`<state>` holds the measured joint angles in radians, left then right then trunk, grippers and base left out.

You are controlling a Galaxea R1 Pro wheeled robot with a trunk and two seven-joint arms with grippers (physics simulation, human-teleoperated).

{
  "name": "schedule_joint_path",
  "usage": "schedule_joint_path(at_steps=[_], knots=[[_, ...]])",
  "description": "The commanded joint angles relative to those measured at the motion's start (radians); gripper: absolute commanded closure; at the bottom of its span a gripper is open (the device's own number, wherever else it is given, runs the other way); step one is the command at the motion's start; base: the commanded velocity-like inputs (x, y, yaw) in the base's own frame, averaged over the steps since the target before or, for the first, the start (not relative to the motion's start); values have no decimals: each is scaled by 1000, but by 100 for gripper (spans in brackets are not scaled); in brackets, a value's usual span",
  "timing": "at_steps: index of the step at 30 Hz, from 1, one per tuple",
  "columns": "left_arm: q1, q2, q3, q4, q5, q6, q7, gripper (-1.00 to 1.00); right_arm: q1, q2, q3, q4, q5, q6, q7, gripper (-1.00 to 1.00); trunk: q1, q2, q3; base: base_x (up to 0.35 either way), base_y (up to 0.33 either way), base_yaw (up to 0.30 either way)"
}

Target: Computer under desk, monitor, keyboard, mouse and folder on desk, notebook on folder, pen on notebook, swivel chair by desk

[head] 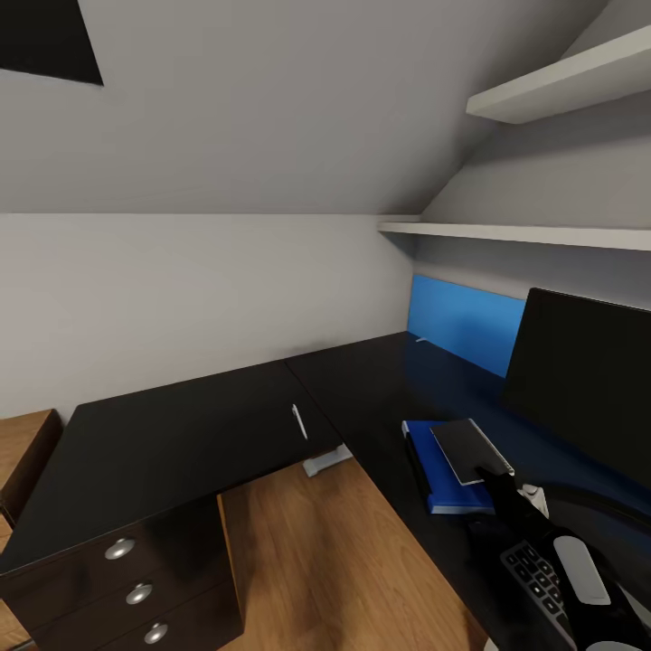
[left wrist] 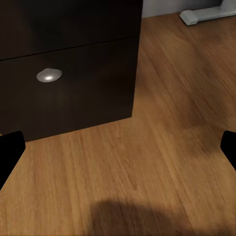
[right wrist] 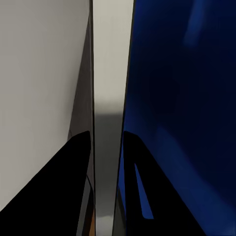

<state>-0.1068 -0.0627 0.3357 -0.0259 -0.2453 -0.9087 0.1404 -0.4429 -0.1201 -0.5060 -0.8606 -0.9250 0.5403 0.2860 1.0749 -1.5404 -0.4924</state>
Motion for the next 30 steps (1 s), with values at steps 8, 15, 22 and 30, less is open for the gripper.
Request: schedule_joint_path(at_steps=[8,15,22,30], knots=[[-1,0,2,0,-12,-1,10,-100,-1,0,-4,0,-3,7,2,100,0,-1,-1,0,12,0],[-1,0,2,0,-11,-1,10,-100,-1,0,-4,1,-3,7,2,100,0,-1,-1,0,63,0],[-1,0,1,0,-11,-1,11,-100,0,0,-5,2,-3,7,2,100,0,-1,-1,0,25,0],[-1,0,2,1,-11,-1,10,-100,0,0,-5,2,-3,7,2,100,0,-1,-1,0,3,0]])
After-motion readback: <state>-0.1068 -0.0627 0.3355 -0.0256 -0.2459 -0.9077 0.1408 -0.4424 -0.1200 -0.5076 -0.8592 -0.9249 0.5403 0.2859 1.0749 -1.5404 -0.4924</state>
